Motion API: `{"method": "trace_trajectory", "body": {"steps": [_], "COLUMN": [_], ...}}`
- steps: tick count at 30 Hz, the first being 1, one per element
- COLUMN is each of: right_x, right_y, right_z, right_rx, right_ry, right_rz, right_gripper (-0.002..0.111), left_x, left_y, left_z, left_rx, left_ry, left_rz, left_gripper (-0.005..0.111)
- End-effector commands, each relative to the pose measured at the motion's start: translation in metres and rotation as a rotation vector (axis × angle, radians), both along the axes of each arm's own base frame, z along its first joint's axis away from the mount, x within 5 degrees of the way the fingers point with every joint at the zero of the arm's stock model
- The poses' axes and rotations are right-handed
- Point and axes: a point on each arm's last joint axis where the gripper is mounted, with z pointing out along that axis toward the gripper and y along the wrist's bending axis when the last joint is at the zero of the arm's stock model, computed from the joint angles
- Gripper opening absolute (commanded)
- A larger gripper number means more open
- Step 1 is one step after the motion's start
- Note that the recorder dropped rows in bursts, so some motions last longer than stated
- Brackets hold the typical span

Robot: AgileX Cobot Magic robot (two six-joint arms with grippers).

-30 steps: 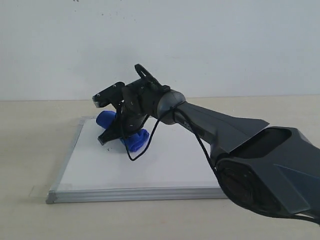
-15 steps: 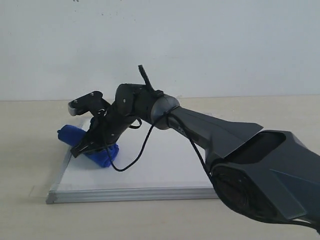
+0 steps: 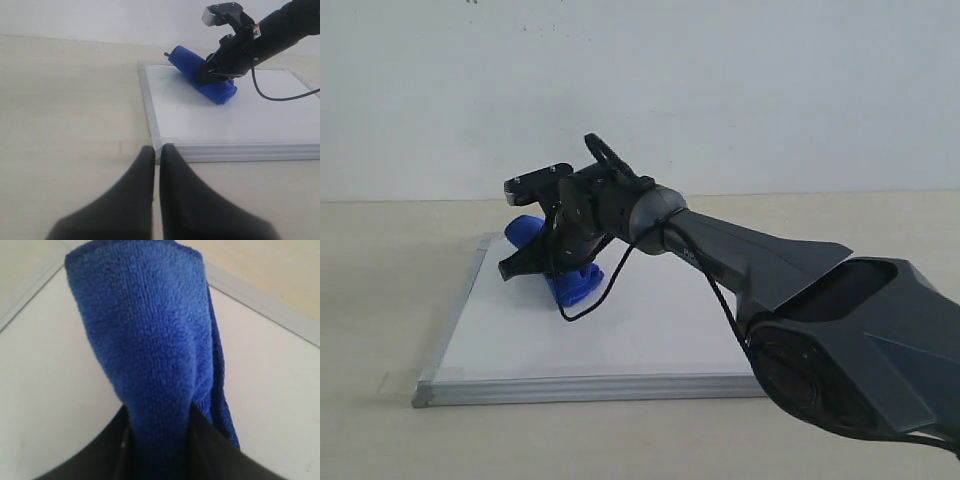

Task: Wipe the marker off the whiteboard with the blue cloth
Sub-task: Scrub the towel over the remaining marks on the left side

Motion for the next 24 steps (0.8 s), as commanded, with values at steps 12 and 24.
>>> {"method": "trace_trajectory", "body": {"steps": [12, 24], "right_x": [-0.023, -0.019], "right_y": [0.015, 0.01], "right_z": [-0.026, -0.028], "right_rx": [0.037, -0.155], "right_ry": [0.167, 0.048], "right_rz": [0.25, 0.149], "right_gripper": [0.0, 0.0], "left_x": [0.0, 0.0], "left_y": [0.0, 0.0], "left_z": [-0.001, -0.001], "left_rx": [-0.002, -0.002], "left_ry": [-0.003, -0.003], "left_rz": [0.0, 0.0], "left_gripper": [0.004, 0.004]}}
